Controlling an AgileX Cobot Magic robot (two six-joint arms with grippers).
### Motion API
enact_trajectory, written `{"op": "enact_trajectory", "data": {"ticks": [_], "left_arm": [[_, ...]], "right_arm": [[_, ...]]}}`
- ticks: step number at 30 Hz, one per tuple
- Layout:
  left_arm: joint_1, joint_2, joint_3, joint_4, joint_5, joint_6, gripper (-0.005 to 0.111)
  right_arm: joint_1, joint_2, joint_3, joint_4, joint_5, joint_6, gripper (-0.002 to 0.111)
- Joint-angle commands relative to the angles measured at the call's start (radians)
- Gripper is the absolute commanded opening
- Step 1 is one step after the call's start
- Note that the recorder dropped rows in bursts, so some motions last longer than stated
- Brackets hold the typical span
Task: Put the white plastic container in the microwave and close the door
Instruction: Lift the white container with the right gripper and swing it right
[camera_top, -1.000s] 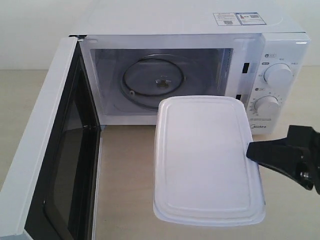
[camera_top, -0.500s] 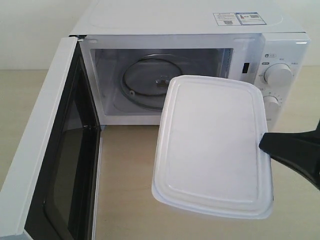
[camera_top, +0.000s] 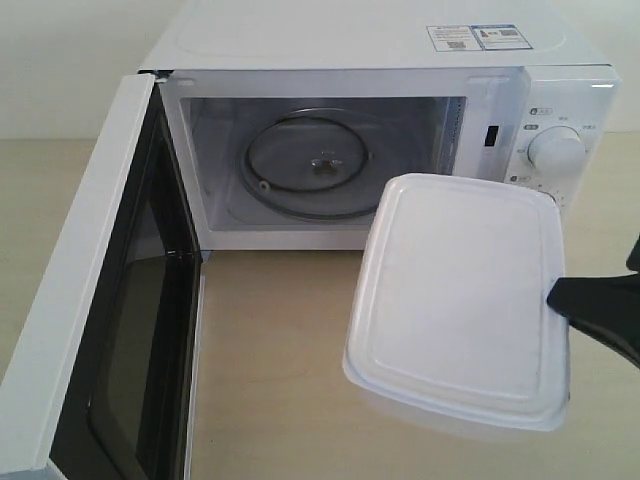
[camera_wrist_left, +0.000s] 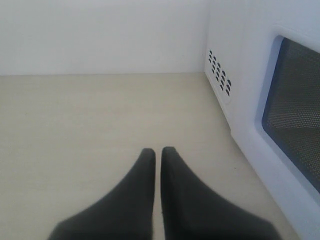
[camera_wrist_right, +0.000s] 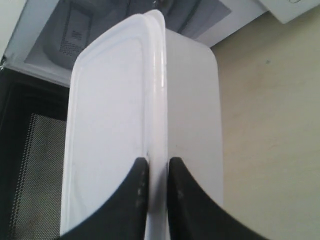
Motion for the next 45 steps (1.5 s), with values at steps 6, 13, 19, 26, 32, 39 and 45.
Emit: {"op": "enact_trajectory", "data": {"ticks": [6, 13, 19, 26, 32, 39, 45], "left_arm": [[0.004, -0.003, 0.004, -0.005, 0.003, 0.006, 0.004], [0.004, -0.003, 0.004, -0.005, 0.003, 0.006, 0.004], [0.004, -0.003, 0.004, -0.005, 0.003, 0.006, 0.004], [0.004, -0.003, 0.004, -0.005, 0.003, 0.006, 0.004], [0.004, -0.003, 0.004, -0.005, 0.003, 0.006, 0.004], [0.004, -0.003, 0.004, -0.005, 0.003, 0.006, 0.004], [0.004, -0.003, 0.004, -0.005, 0.003, 0.006, 0.004]], "right_arm": [[0.002, -0.155, -0.004, -0.168, -0.103, 0.329, 0.000], [0.002, -0.227, -0.027, -0.394, -0.115, 0.592, 0.000], [0.002, -0.252, -0.027, -0.461, -0.145, 0.665, 0.000], [0.002, -0.252, -0.027, -0.464, -0.210, 0.665, 0.000], [0.002, -0.252, -0.018, -0.485, -0.258, 0.678, 0.000], [0.002, -0.252, 0.015, -0.585, -0.328, 0.785, 0.000], [0.053, -0.252, 0.076, -0.582, -0.362, 0.789, 0.000]]}}
